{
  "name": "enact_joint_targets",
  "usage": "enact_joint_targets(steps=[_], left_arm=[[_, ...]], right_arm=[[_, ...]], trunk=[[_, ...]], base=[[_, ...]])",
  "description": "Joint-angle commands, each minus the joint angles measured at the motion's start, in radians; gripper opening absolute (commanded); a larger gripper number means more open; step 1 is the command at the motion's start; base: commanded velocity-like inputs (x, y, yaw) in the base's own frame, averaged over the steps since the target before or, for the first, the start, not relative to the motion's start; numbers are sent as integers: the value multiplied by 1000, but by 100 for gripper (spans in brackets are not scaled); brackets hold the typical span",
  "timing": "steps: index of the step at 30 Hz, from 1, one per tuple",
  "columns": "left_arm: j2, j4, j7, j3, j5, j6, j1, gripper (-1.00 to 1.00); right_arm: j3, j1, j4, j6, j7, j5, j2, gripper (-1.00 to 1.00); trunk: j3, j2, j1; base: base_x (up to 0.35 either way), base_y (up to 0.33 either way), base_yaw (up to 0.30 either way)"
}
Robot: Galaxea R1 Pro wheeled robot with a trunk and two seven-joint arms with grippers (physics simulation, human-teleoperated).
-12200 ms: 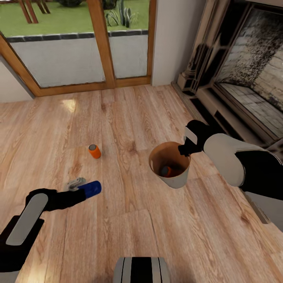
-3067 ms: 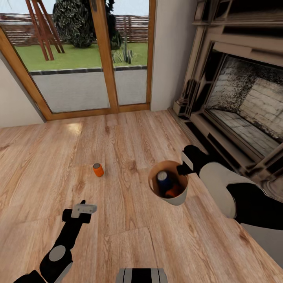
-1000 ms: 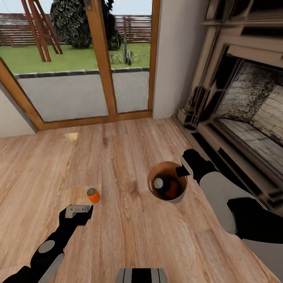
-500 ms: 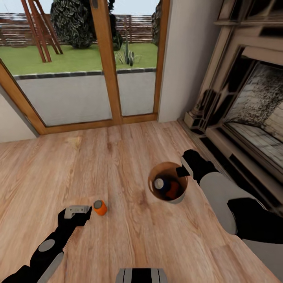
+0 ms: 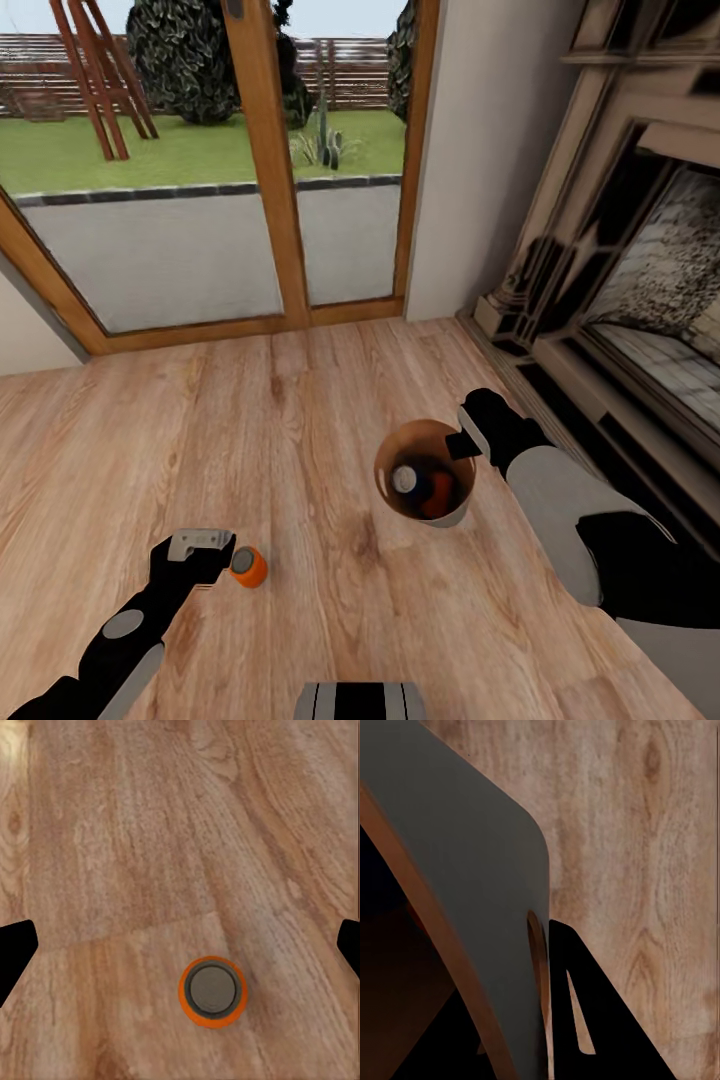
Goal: Put the three can of soda from the living room inside the tash can in the kitchen.
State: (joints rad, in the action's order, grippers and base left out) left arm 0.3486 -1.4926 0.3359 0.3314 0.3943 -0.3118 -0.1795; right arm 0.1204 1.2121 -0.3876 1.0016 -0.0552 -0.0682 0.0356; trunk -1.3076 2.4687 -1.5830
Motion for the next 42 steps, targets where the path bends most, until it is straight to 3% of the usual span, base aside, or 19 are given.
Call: enact_joint_targets(steps=[1, 28, 33, 38, 42], left_arm=[[-1, 0, 0, 0, 0, -1, 0, 100], [-7, -4, 3, 4, 4, -25, 0, 100], [-10, -3, 0, 4, 5, -62, 0, 100], [-15, -9, -5, 5, 54, -131, 0, 100], [-17, -9, -6, 6, 70, -145, 0, 100]], right_arm=[[-1, -1, -1, 0, 3, -2, 0, -100], [5, -8, 1, -1, 0, -2, 2, -100], [5, -8, 0, -1, 4, -2, -1, -100], [-2, -7, 0, 9, 14, 8, -10, -100], [-5, -4, 2, 36, 49, 12, -23, -100]], trunk=[[0, 0, 0], [0, 0, 0], [0, 0, 0], [0, 0, 0], [0, 0, 0]], base=[[280, -126, 0], [39, -7, 0], [50, 0, 0], [102, 0, 0], [108, 0, 0]])
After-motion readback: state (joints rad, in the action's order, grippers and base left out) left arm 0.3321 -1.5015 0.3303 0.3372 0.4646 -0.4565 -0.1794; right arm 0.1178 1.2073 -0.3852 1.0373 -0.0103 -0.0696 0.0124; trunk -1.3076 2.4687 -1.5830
